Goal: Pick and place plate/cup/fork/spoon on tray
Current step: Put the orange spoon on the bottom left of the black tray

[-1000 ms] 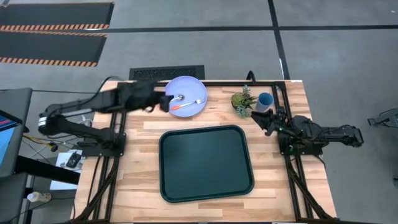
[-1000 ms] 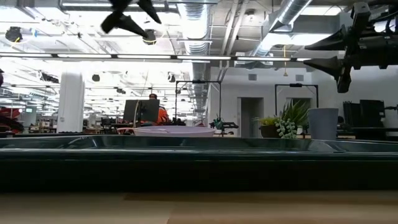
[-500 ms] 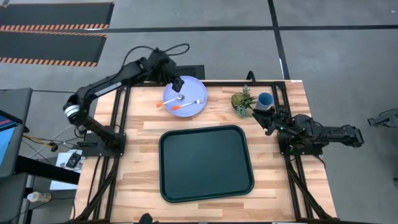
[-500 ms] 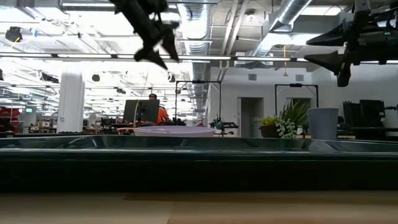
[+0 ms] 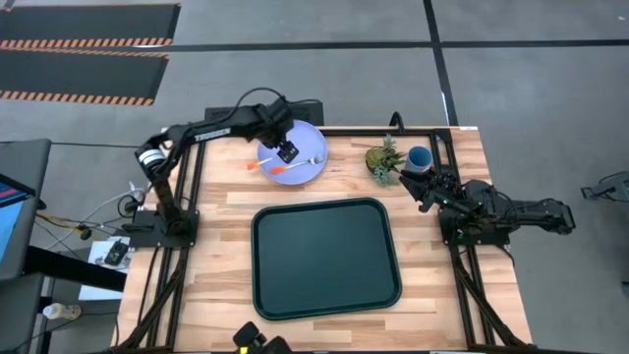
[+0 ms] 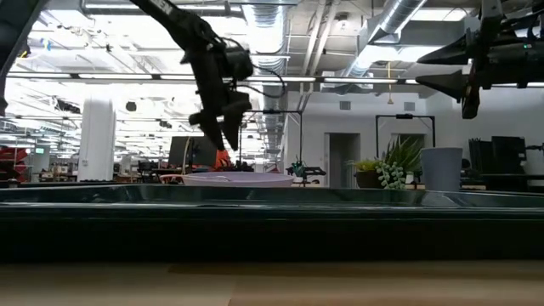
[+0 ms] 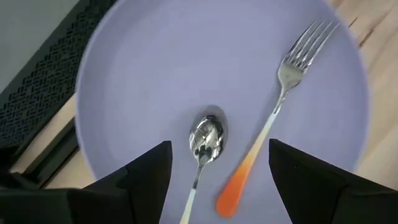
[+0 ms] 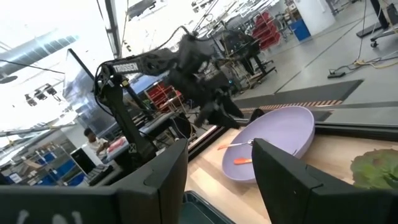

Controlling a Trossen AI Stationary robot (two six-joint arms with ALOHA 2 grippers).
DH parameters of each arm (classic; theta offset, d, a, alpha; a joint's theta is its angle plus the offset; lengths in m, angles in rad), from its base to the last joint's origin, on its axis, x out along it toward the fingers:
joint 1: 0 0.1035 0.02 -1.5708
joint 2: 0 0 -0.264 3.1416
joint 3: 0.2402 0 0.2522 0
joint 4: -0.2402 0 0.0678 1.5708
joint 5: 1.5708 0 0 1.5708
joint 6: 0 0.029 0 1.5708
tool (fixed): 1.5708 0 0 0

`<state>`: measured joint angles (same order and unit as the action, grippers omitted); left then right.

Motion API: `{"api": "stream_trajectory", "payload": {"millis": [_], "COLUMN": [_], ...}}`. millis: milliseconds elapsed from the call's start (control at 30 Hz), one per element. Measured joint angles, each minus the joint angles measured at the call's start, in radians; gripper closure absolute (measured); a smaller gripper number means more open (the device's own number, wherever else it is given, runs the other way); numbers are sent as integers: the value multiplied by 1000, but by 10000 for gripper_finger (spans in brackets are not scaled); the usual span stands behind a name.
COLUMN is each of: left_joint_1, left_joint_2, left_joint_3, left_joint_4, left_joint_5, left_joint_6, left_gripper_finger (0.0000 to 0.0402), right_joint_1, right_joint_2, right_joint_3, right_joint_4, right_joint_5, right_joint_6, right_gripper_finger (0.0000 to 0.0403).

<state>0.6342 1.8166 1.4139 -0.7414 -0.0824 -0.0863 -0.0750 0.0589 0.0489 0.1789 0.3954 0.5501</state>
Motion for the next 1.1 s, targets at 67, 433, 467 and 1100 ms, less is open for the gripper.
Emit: {"api": "stream_trajectory", "payload": {"millis": [67, 433, 467, 1100], "left_joint_1": [0, 7, 8, -1], "left_joint_2": [22, 51, 51, 51], "left_joint_3": [0, -54, -63, -156], "left_joint_4": [2, -50, -48, 0], "left_joint_5": [-24, -86, -87, -169], "left_joint_6": [7, 27, 26, 41], "left_gripper_finger": [150, 150, 150, 224], "right_joint_1": [0, 0, 0, 0], "right_joint_2": [0, 0, 0, 0], "right_joint_3": [0, 1, 1, 2], "right_joint_4": [0, -10, -15, -48], "right_joint_5": [0, 0, 0, 1], "right_joint_6": [2, 1, 1, 0], "right_gripper_finger": [200, 204, 204, 214]}}
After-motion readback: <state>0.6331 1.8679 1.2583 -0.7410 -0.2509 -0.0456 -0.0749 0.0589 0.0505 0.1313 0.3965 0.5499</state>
